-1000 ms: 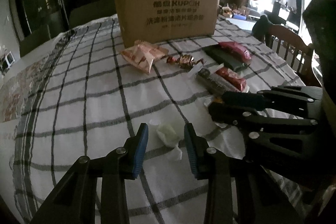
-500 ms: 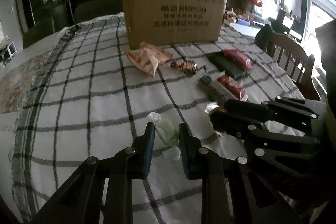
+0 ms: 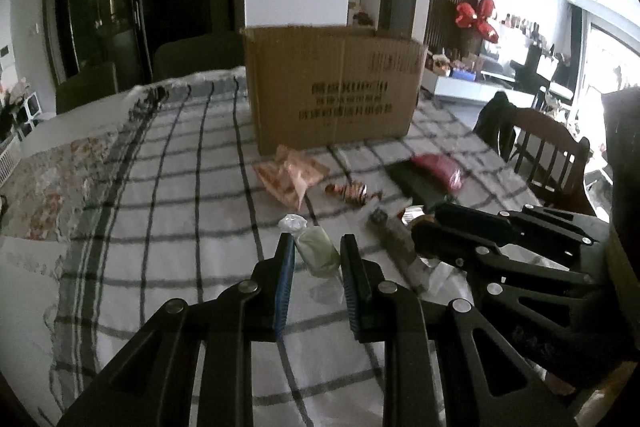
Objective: Organize snacks
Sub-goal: 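Lower left tool to the clear-wrapped snack while right approaches the round orange pastry, then carry the clear snack and orange pastry into the box and open both grippers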
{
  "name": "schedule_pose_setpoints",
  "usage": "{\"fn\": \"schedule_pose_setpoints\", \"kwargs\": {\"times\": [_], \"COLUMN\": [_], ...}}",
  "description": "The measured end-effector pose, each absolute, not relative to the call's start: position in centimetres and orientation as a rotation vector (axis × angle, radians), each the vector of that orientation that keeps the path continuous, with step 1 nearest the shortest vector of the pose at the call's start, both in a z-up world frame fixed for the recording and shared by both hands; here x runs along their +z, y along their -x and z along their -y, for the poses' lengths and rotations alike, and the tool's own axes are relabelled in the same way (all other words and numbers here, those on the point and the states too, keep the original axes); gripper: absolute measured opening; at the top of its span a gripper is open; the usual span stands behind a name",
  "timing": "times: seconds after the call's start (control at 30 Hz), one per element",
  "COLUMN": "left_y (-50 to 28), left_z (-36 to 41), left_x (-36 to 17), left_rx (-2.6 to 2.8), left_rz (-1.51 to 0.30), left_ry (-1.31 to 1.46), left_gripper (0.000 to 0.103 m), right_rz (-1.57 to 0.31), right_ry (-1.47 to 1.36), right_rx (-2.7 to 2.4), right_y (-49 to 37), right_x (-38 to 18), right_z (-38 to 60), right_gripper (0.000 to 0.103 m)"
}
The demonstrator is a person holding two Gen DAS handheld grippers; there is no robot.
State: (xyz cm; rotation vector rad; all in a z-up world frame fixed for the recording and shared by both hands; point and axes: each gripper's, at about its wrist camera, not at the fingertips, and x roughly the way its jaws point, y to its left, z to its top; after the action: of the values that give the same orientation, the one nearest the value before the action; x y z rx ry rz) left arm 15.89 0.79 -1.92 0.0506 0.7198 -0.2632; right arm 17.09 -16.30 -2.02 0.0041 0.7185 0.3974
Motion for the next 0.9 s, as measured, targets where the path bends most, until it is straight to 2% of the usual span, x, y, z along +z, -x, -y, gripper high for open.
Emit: {"fn": "schedule_pose_setpoints", "kwargs": {"times": [0.43,0.9], "left_y": [-18.0,-24.4], "left_z": [0.5,1.7], "left_x": [3.2,8.6], "left_rx": [-0.288,-0.307], "left_rz": [-0.609,-0.504], "left_ry": [-0.061,-0.077], "left_gripper": [0.024,0.024], "right_rz": [-0.587,-0.463], "right_ry": [-0.037,-0.051], "right_rx": [0.346,0.292], "right_y": [-18.5,-24.5], "right_x": [3.1,8.6], "right_z": [18.3,20.0], "right_gripper": [0.023,0.023]}}
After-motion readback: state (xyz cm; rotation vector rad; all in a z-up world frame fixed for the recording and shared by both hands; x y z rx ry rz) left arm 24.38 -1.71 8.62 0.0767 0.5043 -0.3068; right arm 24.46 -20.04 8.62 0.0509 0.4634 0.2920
